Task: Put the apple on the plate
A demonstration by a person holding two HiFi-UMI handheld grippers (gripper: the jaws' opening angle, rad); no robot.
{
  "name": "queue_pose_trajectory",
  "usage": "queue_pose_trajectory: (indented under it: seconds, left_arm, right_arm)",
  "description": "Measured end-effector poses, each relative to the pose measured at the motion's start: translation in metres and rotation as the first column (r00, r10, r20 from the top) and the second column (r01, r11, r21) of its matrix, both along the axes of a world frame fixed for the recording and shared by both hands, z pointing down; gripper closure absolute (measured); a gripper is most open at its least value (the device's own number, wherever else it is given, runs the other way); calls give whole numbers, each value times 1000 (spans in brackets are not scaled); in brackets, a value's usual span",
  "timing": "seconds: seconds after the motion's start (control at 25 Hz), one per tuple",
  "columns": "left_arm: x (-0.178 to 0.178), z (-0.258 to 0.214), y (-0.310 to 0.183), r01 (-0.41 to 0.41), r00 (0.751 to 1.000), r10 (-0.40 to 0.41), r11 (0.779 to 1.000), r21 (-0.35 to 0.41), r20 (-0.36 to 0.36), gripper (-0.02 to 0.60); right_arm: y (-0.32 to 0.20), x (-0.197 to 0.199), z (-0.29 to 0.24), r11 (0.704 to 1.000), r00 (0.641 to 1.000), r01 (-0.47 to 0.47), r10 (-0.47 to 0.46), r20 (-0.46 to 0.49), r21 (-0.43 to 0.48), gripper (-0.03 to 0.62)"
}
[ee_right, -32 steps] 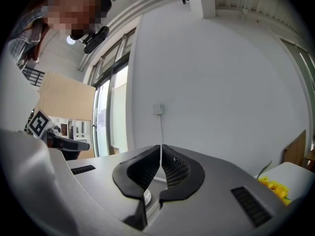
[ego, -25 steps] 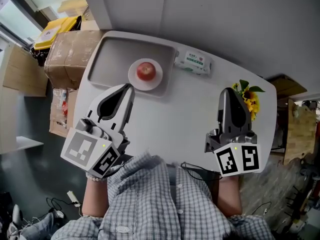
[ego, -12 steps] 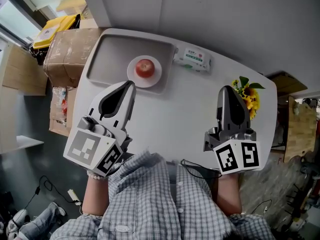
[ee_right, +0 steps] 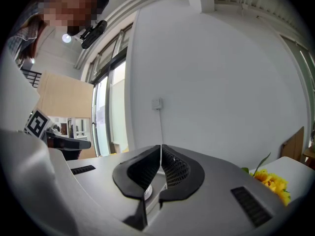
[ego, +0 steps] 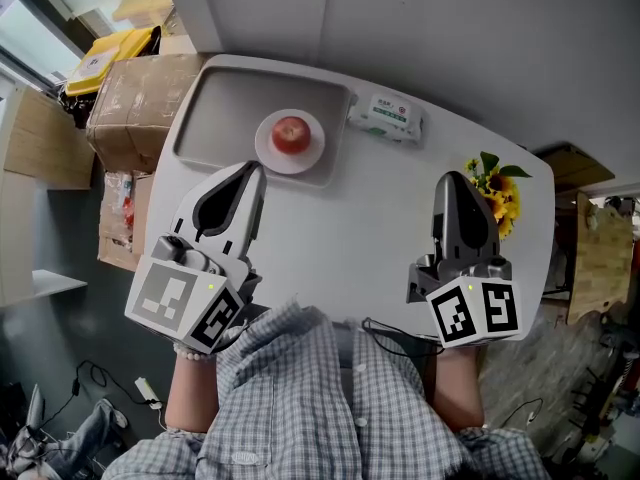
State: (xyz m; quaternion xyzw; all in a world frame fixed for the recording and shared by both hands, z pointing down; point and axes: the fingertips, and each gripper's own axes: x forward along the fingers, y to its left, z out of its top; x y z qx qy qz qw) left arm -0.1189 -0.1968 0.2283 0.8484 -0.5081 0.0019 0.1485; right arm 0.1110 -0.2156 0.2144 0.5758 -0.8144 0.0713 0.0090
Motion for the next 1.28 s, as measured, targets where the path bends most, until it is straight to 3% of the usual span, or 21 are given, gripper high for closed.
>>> queue_pose_trajectory:
  seconds: [0.64, 0.88, 1.28]
  left_arm:
    - [-2, -2, -2, 6, 997, -6, 1000, -5, -72, 574]
    - [-9, -4, -1, 18, 991, -20, 1000, -13, -136, 574]
    - [-11, -3, 2, 18, 989, -20, 1000, -19, -146, 574]
  right_arm:
    - [3, 2, 9, 999, 999, -14, 13, -37, -31, 568]
    - [4, -2, 9, 999, 999, 1, -2, -34, -32, 568]
    - [6, -7, 13, 999, 999, 15, -16, -44, -44, 568]
